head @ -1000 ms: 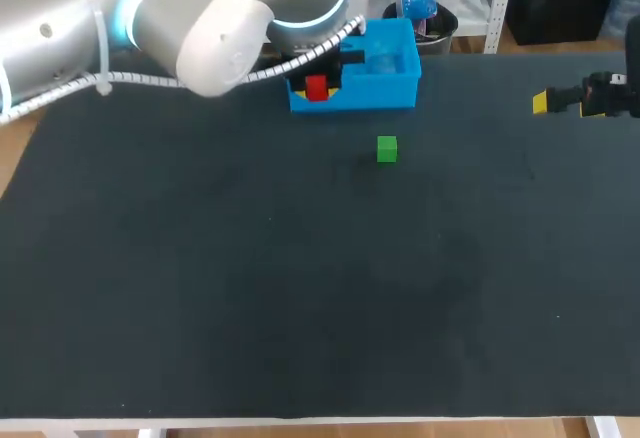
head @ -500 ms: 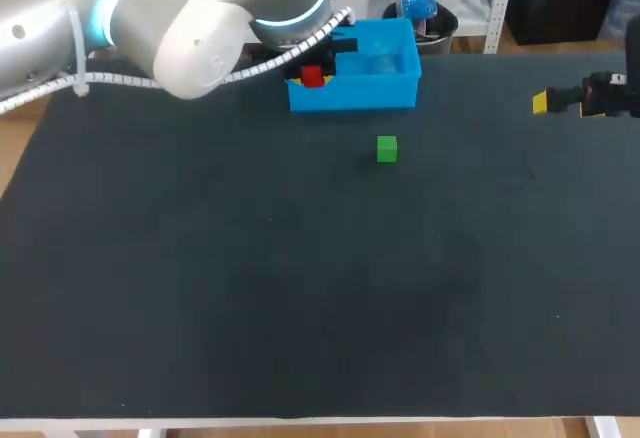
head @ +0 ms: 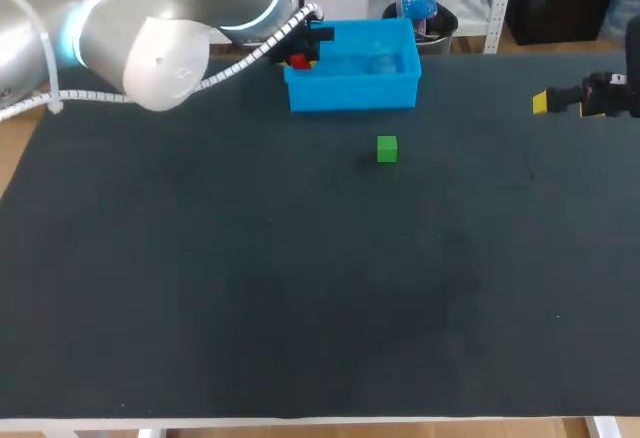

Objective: Use the left arm to pick the red cube and place it into the blue plastic box first, then use the right arm to grasp the green cube and put it into the same blue plastic box after the first action is fully finished.

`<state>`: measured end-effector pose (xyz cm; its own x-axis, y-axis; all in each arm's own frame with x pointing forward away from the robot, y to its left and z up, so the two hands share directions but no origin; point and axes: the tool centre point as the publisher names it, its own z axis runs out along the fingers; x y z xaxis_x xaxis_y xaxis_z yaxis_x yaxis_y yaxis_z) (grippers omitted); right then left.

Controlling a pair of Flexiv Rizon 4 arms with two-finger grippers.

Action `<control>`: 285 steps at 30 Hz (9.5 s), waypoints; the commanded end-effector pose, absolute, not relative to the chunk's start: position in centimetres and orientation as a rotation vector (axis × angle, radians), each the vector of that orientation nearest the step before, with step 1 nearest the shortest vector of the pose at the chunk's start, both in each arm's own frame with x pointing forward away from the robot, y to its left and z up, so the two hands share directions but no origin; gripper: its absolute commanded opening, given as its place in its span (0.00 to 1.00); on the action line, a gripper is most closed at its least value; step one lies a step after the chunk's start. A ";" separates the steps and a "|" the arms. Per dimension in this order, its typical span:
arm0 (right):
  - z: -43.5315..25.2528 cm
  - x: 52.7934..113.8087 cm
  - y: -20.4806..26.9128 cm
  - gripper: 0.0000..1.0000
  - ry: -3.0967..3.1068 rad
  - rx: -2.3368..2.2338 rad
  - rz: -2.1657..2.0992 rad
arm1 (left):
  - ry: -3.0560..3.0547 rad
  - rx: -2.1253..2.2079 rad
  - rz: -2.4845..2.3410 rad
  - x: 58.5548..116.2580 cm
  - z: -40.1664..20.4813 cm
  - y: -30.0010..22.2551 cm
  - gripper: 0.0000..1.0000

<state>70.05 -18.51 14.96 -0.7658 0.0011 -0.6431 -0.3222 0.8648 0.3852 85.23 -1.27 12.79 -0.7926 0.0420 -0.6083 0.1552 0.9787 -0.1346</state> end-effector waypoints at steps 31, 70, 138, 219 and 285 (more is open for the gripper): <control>14.9 70.1 -18.5 1.00 2.372 -0.233 0.640 | 2.483 0.194 -0.343 96.6 8.6 -3.6 0.00; 14.9 70.1 -18.5 1.00 2.372 -0.233 0.640 | 2.593 0.251 -0.268 97.8 5.2 -5.2 1.00; 14.9 70.1 -18.5 1.00 2.372 -0.233 0.640 | 2.319 0.522 -0.477 66.2 12.6 12.3 1.00; 14.0 76.4 -7.1 1.00 2.688 -0.090 0.377 | 2.337 0.700 -0.503 65.5 12.1 11.4 1.00; 3.3 79.3 1.4 1.00 2.761 0.122 0.085 | 2.337 0.700 -0.503 65.5 12.1 11.4 1.00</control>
<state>79.18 1.13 3.81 -0.9302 0.0933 -0.3549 0.0686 0.9943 0.0816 65.43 11.28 12.22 -0.6571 0.3519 -0.6666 0.5913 0.7891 -0.1663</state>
